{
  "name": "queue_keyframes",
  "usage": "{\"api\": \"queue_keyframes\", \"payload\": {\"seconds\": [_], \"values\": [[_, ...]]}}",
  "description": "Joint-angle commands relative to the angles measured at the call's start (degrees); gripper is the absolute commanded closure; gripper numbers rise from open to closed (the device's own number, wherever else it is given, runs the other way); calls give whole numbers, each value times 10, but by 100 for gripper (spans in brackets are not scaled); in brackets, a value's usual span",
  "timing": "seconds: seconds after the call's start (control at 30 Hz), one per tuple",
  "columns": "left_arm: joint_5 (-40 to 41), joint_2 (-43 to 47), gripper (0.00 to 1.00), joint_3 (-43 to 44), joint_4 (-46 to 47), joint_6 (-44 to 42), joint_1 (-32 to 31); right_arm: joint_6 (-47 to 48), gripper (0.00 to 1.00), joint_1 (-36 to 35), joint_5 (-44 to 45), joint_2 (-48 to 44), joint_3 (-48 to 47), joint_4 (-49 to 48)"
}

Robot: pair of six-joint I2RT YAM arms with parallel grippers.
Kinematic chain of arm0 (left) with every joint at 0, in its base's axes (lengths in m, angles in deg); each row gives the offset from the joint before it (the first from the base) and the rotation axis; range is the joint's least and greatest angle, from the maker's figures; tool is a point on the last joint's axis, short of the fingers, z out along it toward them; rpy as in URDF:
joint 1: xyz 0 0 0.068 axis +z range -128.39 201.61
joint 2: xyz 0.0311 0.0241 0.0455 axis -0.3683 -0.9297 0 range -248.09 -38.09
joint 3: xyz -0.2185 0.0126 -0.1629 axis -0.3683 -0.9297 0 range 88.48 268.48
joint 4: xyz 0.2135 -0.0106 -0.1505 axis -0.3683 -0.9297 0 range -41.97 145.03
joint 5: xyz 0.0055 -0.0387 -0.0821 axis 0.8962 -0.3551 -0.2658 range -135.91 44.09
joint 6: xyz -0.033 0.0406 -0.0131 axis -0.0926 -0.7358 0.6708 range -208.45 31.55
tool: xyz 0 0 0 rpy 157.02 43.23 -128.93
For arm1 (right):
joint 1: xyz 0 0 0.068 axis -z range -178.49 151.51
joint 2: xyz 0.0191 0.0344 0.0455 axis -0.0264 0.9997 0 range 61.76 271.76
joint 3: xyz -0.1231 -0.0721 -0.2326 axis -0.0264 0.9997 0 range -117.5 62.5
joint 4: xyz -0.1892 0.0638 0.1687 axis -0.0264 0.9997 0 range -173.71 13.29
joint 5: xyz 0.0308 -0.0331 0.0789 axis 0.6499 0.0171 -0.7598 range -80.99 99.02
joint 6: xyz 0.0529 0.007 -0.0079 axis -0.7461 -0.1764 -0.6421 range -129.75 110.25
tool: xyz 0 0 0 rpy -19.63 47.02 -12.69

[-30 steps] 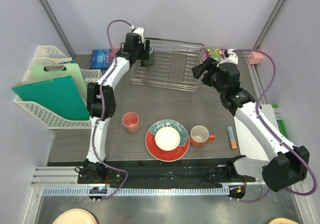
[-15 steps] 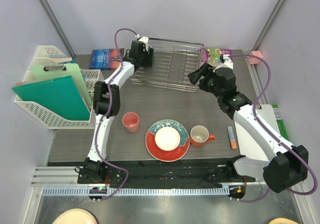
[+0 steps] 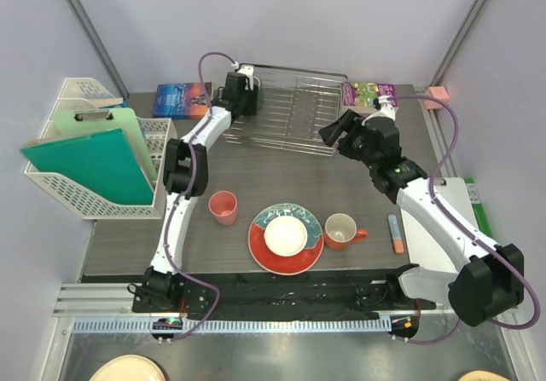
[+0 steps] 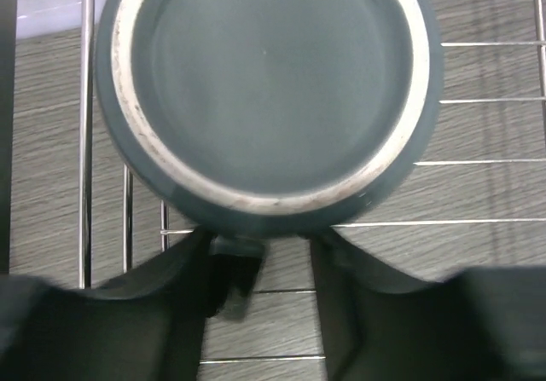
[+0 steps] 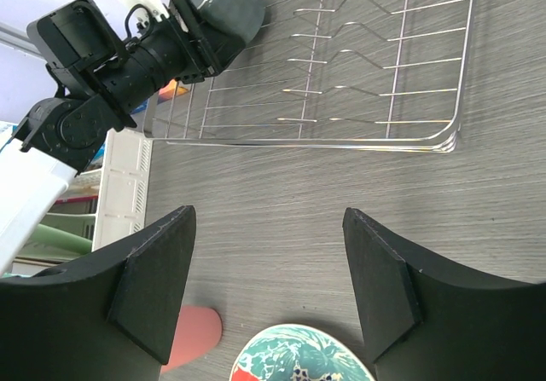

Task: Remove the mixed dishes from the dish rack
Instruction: Pick up the cup from the dish rack.

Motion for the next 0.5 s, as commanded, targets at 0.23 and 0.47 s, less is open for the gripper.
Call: {"api": "queue_keyframes", "payload": {"seconds": [0.23,0.47], "values": [[10,23,85,-9,30,18,7,-5,25,-4,6,-1,10,-31],[2,52,100,-37,63,34,9,-8,25,-4,8,-1,15,-35]]}}
